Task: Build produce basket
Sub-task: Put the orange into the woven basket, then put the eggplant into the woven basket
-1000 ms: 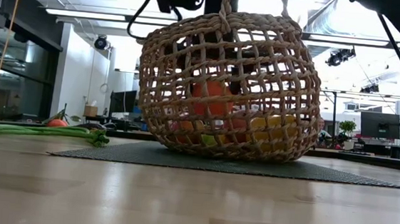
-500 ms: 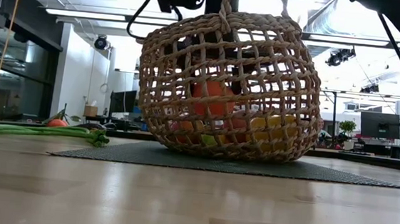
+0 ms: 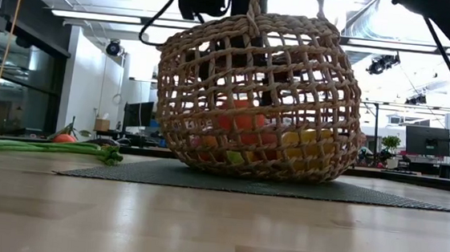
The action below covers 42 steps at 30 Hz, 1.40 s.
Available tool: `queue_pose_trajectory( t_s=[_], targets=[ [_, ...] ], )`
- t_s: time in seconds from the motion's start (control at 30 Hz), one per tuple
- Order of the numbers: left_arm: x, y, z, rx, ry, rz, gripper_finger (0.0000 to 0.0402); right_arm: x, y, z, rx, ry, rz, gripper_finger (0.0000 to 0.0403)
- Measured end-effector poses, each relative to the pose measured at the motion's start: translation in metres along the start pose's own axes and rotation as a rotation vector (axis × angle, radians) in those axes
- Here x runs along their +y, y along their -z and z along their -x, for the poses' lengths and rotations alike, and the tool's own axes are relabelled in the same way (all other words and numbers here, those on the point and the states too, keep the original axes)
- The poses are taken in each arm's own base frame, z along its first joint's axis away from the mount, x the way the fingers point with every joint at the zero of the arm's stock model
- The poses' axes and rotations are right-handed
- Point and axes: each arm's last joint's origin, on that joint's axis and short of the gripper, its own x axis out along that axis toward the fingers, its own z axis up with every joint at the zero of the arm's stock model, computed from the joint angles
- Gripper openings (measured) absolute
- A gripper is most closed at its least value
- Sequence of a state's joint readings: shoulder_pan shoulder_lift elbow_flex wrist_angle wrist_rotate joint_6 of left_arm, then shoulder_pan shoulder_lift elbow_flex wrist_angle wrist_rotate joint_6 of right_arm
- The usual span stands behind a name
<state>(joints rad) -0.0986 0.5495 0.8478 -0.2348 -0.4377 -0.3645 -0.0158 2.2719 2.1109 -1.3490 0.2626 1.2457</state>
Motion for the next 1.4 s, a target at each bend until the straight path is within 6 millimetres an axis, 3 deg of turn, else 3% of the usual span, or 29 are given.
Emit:
queue_pose_trajectory(
  t_s=[0.1, 0.2, 0.27, 0.43, 0.67, 0.83, 0.97, 1.1, 1.23, 1.4],
  targets=[
    [0.0, 0.0, 0.0, 0.0, 0.0, 0.0, 0.0374, -0.009, -0.004, 0.008, -0.013, 0.078, 0.01, 0.0388],
    [0.0, 0.0, 0.0, -0.001, 0.0, -0.012, 0.0374, -0.017, -0.009, 0.028, -0.079, 0.141, 0.027, 0.0388],
    [0.0, 0.0, 0.0, -0.002, 0.001, -0.013, 0.0374, -0.015, -0.012, 0.042, -0.099, 0.084, 0.057, 0.0388],
    [0.0, 0.0, 0.0, 0.007, 0.013, 0.013, 0.0374, -0.012, -0.014, 0.08, -0.137, -0.111, 0.215, 0.0388],
    [-0.001, 0.0, -0.001, 0.005, 0.014, -0.088, 0.0374, -0.028, 0.005, 0.124, -0.413, -0.064, 0.484, 0.0388],
    [-0.003, 0.0, 0.0, 0.022, 0.079, -0.086, 0.0374, -0.05, 0.004, 0.141, -0.456, -0.028, 0.678, 0.0388],
    [-0.002, 0.001, -0.002, 0.018, 0.054, -0.086, 0.0374, -0.088, 0.01, 0.158, -0.496, -0.125, 0.759, 0.0388],
    [-0.002, 0.001, -0.003, 0.011, 0.012, -0.091, 0.0374, -0.139, 0.018, 0.161, -0.577, -0.411, 0.746, 0.0388],
    [-0.002, 0.003, -0.007, 0.012, -0.021, -0.097, 0.0374, -0.19, 0.021, 0.164, -0.709, -0.677, 0.626, 0.0388],
    [-0.002, 0.008, -0.013, 0.046, -0.044, -0.129, 0.0374, -0.245, 0.029, 0.165, -0.871, -0.789, 0.415, 0.0388]
  ],
)
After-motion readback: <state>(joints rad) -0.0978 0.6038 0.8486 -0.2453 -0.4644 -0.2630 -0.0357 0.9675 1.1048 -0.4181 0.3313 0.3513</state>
